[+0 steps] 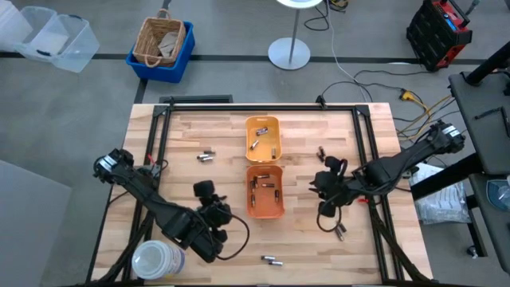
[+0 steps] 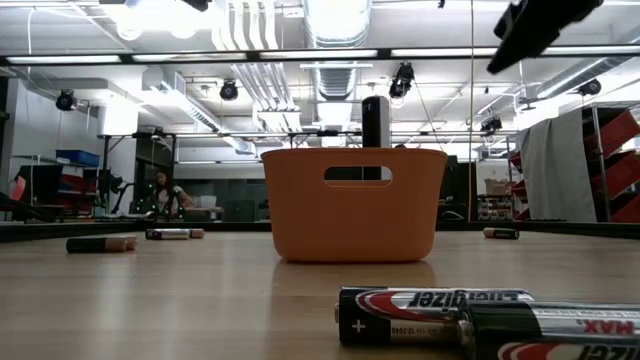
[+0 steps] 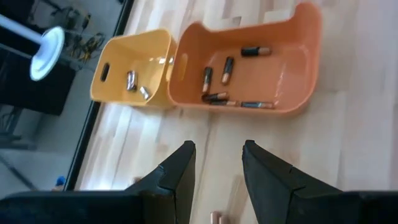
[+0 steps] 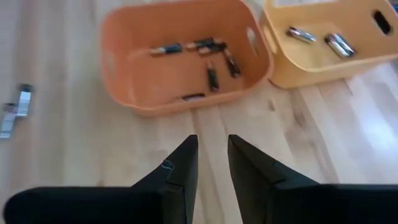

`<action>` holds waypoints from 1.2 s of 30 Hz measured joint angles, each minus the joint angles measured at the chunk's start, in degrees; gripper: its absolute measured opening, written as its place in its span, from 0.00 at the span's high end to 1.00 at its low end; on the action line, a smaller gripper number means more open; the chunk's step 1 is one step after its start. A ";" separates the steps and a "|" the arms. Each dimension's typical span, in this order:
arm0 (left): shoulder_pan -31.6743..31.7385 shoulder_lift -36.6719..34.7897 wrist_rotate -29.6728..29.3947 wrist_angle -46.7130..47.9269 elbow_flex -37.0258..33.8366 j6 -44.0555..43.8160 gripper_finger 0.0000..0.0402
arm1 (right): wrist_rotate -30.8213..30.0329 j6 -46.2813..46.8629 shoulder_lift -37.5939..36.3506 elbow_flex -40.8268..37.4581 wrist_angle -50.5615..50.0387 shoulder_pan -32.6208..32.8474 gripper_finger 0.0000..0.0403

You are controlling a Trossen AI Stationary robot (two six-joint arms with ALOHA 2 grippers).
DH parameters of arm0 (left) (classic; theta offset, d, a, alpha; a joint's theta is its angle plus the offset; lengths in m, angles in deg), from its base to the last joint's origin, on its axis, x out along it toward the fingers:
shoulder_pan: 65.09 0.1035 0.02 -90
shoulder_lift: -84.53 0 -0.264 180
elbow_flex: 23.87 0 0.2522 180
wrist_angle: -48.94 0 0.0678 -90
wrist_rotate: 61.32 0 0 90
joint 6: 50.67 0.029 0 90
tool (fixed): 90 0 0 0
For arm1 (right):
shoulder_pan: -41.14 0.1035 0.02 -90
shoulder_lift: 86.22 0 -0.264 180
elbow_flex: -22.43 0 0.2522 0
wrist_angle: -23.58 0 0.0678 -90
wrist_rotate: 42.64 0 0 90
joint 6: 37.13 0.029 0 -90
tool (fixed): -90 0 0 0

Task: Sort batteries
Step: Put the black battery into the orange bin

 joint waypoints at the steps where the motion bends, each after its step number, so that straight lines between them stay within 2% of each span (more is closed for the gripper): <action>1: 0.10 -0.02 0.00 -1.57 0.00 1.42 0.72 | 0.81 -0.45 -0.08 0.67 0.00 0.00 0.80; 7: 0.52 -0.02 -0.01 -9.17 0.00 9.11 0.72 | 3.09 -4.21 -0.58 5.42 0.11 0.00 0.78; 16: 0.61 -0.02 -3.08 -9.83 -0.92 8.87 0.72 | 2.48 -7.04 -2.89 8.73 -0.66 -0.02 0.83; 20: 1.08 -0.02 -3.09 -9.97 -1.79 8.48 0.72 | 2.52 -4.32 -3.23 6.93 -2.07 -0.02 0.86; 27: 1.48 -0.02 -3.08 -10.15 -1.81 9.57 0.72 | 2.97 4.94 -3.21 6.66 -10.59 0.02 0.88; 36: 1.63 -0.02 -3.04 -10.25 -1.84 9.08 0.72 | 2.96 5.70 -3.21 6.41 -10.89 0.14 0.85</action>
